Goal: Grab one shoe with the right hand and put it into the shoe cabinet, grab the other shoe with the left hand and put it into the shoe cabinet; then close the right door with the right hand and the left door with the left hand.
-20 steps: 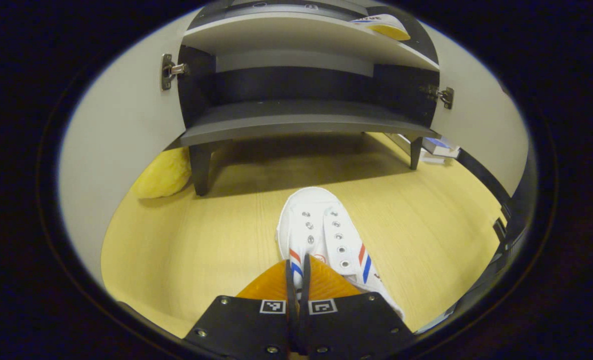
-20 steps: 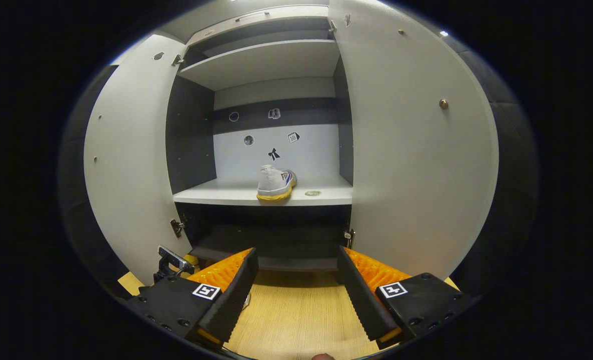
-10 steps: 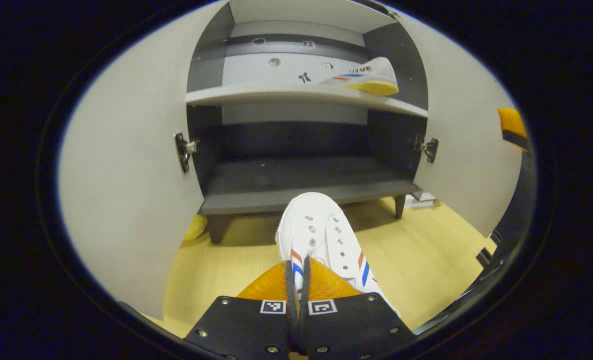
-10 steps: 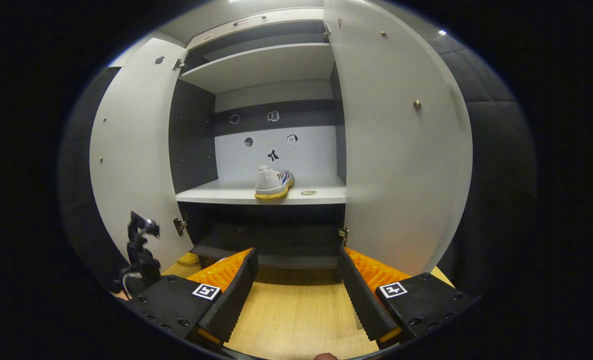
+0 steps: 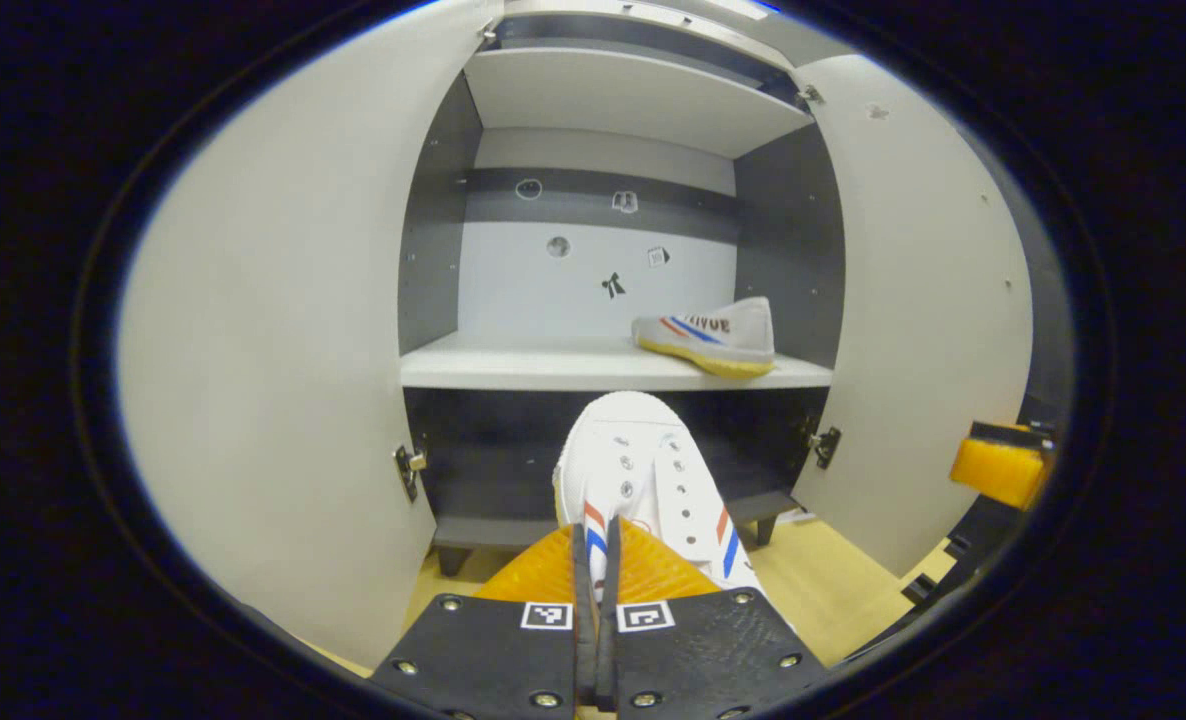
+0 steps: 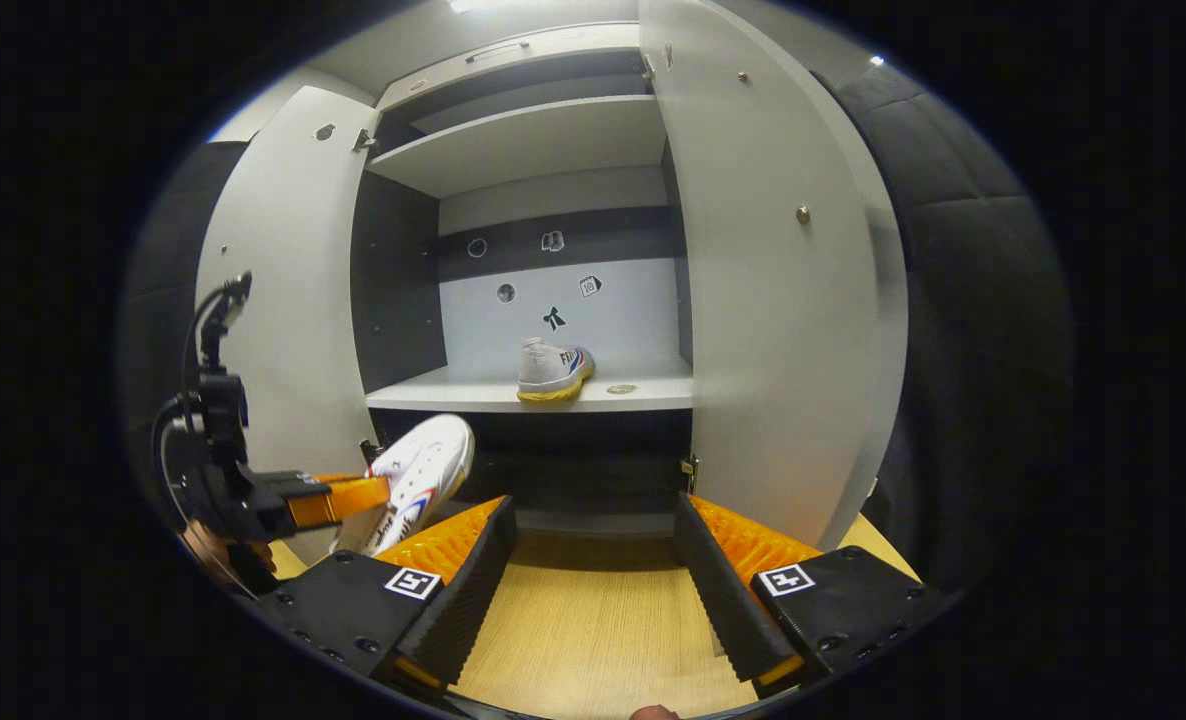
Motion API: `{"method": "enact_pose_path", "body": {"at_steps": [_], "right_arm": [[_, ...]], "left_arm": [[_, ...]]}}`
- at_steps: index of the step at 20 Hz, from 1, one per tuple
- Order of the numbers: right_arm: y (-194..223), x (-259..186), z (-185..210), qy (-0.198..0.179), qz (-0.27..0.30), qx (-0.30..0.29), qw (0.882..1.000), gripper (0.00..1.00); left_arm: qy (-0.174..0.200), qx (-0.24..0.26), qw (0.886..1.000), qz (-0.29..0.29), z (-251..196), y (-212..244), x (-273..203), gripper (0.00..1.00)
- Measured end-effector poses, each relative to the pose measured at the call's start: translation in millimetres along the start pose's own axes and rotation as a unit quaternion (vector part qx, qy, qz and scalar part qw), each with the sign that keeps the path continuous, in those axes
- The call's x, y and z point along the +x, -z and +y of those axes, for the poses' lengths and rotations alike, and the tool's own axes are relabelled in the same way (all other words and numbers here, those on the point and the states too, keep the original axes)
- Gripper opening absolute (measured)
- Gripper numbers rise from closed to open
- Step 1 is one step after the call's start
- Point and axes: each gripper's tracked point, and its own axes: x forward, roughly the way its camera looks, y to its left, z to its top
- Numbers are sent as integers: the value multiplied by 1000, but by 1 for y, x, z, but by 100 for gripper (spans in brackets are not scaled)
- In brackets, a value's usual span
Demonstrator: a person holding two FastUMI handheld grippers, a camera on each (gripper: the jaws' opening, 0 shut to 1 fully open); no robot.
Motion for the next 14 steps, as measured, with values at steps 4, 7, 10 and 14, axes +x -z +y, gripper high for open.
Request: {"method": "enact_pose_path", "body": {"at_steps": [4,7,10,14], "right_arm": [[0,-3,-7,7,-4,0,1000,99],[1,-6,-11,15,-8,0,1000,98],[4,-8,-13,27,-10,-3,1000,98],[11,-9,-11,34,-7,-2,999,98]], "left_arm": [[-2,4,999,-40,0,0,2,1],[-6,8,998,-63,0,-6,-3,2],[-12,6,997,-81,-1,-7,-4,1],[-4,6,996,-93,0,-3,-3,1]]}}
